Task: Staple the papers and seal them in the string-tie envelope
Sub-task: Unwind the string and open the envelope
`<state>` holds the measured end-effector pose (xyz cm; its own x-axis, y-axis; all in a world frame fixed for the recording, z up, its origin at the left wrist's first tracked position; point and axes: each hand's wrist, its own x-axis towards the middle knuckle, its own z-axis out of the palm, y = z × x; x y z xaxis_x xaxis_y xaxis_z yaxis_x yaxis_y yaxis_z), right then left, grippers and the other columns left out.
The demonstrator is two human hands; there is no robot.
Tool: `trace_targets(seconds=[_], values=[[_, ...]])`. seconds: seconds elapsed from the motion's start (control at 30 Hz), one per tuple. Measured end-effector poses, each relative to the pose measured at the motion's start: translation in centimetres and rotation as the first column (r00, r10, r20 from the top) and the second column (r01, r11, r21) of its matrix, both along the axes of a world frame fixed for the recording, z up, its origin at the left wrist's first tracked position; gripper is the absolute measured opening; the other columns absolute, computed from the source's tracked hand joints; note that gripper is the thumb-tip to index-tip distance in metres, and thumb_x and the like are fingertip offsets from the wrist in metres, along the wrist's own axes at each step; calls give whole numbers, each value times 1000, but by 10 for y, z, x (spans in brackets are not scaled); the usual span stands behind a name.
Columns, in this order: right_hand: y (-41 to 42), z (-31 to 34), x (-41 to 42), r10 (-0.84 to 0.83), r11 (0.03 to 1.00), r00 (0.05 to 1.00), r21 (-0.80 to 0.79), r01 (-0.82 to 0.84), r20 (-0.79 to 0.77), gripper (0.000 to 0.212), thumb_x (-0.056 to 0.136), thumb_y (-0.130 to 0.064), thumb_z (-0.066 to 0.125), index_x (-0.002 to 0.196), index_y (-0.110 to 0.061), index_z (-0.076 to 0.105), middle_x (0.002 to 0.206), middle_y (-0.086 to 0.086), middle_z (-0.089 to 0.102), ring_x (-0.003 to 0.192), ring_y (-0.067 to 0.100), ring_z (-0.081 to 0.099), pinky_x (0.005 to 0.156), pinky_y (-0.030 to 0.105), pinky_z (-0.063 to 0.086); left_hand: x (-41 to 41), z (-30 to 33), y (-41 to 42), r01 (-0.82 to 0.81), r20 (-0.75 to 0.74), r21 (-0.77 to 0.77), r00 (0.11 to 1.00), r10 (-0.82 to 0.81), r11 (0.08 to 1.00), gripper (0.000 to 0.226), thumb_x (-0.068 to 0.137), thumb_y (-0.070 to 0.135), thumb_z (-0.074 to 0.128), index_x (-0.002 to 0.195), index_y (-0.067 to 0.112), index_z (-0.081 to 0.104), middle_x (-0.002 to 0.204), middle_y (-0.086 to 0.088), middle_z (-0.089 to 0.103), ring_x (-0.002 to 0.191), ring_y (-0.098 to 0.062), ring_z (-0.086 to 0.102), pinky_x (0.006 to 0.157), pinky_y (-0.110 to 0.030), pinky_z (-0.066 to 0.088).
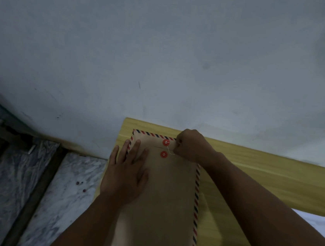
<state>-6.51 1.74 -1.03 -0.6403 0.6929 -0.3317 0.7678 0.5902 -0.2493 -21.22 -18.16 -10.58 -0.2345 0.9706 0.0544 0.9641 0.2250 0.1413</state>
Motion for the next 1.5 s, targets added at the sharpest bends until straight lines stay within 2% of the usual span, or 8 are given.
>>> trace_targets(seconds=[0.17,0.37,0.5,0.6,0.97,1.17,1.33,1.5], values=[[0,-10,-22,3,999,996,41,1,-88,14,86,-29,65,78,-18,61,86,1,61,80,20,60,68,32,52,0,1,-1,5,9,9,1000,-5,1000,60,100,53,37,154,27,42,171,-5,16,158,-33,10,123,-57,18],[-2,-24,-11,181,911,983,379,-164,-9,30,91,-30,60,118,-17,62,118,7,60,104,28,59,81,42,51,-1,-1,1,-16,24,-7,1000,16,1000,70,99,56,34,158,19,33,172,-8,4,159,-30,4,125,-56,16],[2,-23,13,334,915,940,216,-342,70,59,87,-49,52,142,-30,46,137,1,53,121,24,52,94,45,46,-2,2,1,-17,39,-15,999,17,1000,72,99,56,36,159,18,31,172,-8,4,159,-29,4,124,-56,16],[5,-26,25,293,945,954,129,-300,72,60,89,-40,54,147,-31,44,138,-1,53,122,23,51,94,41,46,-2,5,0,23,50,5,998,-24,1000,71,98,55,40,158,19,33,172,-6,6,159,-25,7,124,-58,17],[-18,-41,76,293,919,955,263,-294,46,52,99,-38,48,149,-24,38,142,5,53,120,24,53,91,41,49,-3,2,-4,192,201,169,953,-225,967,76,92,63,55,152,17,45,170,-5,19,158,-24,14,125,-54,21],[-30,-39,107,231,952,973,199,-232,30,61,102,-34,48,157,-29,22,149,1,48,124,21,49,99,36,48,-2,0,-1,239,221,37,945,-241,970,95,81,87,45,152,23,44,169,-2,22,158,-21,14,128,-48,17],[-46,-36,124,151,964,988,221,-149,10,56,101,-40,48,153,-27,32,144,1,53,120,22,52,94,37,50,5,9,-1,346,198,-1,920,-339,938,101,79,88,44,154,21,41,169,-5,21,159,-20,9,128,-51,11],[-86,-29,136,93,976,996,197,-93,13,64,97,-49,49,154,-22,34,140,8,56,118,28,55,90,43,52,19,25,-8,443,178,-202,893,-412,873,108,74,89,34,162,29,19,172,-1,0,158,-21,-12,125,-52,-14]])
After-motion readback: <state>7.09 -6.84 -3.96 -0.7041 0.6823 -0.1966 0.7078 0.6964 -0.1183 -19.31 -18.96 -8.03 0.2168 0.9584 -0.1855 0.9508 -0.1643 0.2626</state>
